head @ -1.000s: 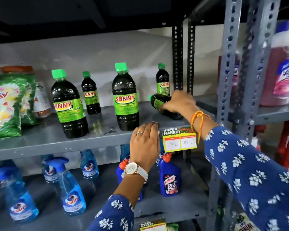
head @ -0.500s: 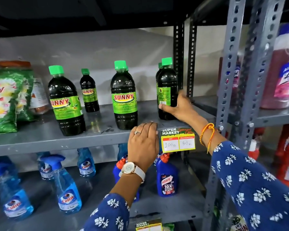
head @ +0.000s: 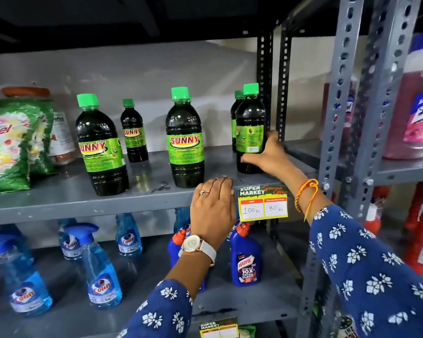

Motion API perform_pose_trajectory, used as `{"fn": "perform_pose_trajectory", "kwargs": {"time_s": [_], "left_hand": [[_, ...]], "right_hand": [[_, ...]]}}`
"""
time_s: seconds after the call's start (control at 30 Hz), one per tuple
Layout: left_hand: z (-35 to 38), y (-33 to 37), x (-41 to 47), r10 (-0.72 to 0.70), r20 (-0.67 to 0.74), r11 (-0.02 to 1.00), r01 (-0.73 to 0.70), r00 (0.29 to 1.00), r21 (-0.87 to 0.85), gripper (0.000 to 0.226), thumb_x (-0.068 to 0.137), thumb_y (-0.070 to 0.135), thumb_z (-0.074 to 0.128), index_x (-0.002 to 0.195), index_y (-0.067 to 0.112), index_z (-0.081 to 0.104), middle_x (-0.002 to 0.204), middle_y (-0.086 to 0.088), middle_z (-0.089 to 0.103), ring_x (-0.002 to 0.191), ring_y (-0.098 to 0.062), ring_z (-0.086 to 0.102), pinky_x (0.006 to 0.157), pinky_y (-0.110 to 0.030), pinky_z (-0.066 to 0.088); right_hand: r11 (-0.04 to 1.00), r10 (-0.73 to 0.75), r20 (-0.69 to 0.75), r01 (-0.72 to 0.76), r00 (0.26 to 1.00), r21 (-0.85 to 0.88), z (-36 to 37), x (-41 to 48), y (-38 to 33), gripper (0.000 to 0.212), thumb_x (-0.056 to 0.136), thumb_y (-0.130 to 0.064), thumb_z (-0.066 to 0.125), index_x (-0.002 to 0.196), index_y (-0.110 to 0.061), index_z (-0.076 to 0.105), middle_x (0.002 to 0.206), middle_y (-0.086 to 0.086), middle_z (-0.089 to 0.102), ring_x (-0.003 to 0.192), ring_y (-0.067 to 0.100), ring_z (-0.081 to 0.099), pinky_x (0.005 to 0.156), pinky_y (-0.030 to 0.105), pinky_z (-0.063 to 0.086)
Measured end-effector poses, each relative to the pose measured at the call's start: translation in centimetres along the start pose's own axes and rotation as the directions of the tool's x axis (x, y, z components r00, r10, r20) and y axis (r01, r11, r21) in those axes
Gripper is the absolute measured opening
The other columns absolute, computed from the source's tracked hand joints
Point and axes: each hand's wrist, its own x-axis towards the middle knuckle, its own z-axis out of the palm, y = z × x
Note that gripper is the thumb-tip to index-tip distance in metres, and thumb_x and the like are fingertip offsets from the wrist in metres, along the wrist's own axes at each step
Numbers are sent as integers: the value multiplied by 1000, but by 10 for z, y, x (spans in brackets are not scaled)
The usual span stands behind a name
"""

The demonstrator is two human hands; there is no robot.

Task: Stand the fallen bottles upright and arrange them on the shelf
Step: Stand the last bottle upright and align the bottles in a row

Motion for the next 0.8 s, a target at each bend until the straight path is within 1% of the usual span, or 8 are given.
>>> {"fn": "perform_pose_trajectory", "kwargs": {"time_s": [0.07, 0.2, 0.3, 0.43, 0.5, 0.6, 0.67, 0.8], "left_hand": [[0, 0, -1, -9, 3, 1000, 9, 1000, 0, 35, 90, 20, 36, 105, 5, 64, 103, -11, 69, 94, -28, 63, 87, -39, 46], [0, 1, 0, -14, 4, 1000, 14, 1000, -4, 36, 90, 20, 35, 104, 5, 65, 103, -11, 70, 94, -29, 63, 87, -40, 47], [-1, 2, 1, -19, 0, 1000, 19, 1000, -5, 35, 90, 19, 36, 103, 5, 65, 103, -11, 69, 94, -29, 63, 88, -40, 46], [0, 2, -1, -24, 0, 1000, 24, 1000, -1, 34, 90, 19, 36, 104, 6, 65, 103, -11, 69, 94, -29, 63, 88, -40, 45], [0, 2, -1, -23, 0, 1000, 23, 1000, 1, 34, 90, 20, 36, 104, 6, 64, 103, -10, 69, 94, -28, 63, 88, -39, 44], [2, 1, 0, -21, -7, 1000, 21, 1000, 7, 34, 89, 19, 36, 104, 7, 64, 104, -10, 69, 94, -28, 62, 89, -39, 42], [3, 0, -1, -20, -15, 1000, 20, 1000, 10, 34, 89, 19, 36, 104, 7, 64, 103, -10, 69, 94, -28, 62, 88, -38, 40], [4, 1, -1, -20, -20, 1000, 20, 1000, 7, 34, 89, 19, 36, 104, 7, 64, 104, -10, 69, 94, -28, 62, 88, -38, 41]], "right_hand": [[996, 37, 29, -39, 999, 76, -2, 1, 0, 63, 66, -27, 75, 110, -17, 30, 111, 5, 51, 108, 24, 51, 82, 32, 39], [1000, 15, 8, -16, 1000, 27, -1, 0, -3, 94, 54, -41, 85, 123, -11, 28, 117, 3, 43, 107, 17, 43, 92, 33, 39], [1000, 8, -19, -8, 1000, 26, -2, 0, -3, 84, 56, -28, 84, 119, -11, 31, 113, 4, 50, 105, 20, 49, 89, 32, 41], [990, 45, 91, -57, 995, 128, -2, 0, -2, 67, 67, -15, 73, 122, -12, 35, 114, 6, 54, 111, 24, 51, 90, 33, 41], [985, 36, 116, -54, 993, 161, -2, 0, -3, 72, 65, -20, 78, 123, -11, 37, 119, 7, 54, 115, 24, 50, 94, 33, 40], [992, 8, 79, -17, 997, 123, -3, -1, -5, 93, 49, -39, 86, 124, -10, 40, 123, 11, 55, 116, 25, 51, 99, 40, 42], [989, 20, 57, -28, 998, 147, -3, -1, -3, 91, 51, -31, 87, 124, -11, 37, 122, 8, 55, 114, 24, 52, 98, 40, 42], [978, 54, 124, -78, 991, 194, -2, 2, 0, 78, 63, -15, 78, 128, -12, 35, 124, 9, 55, 117, 26, 51, 102, 42, 39]]}}
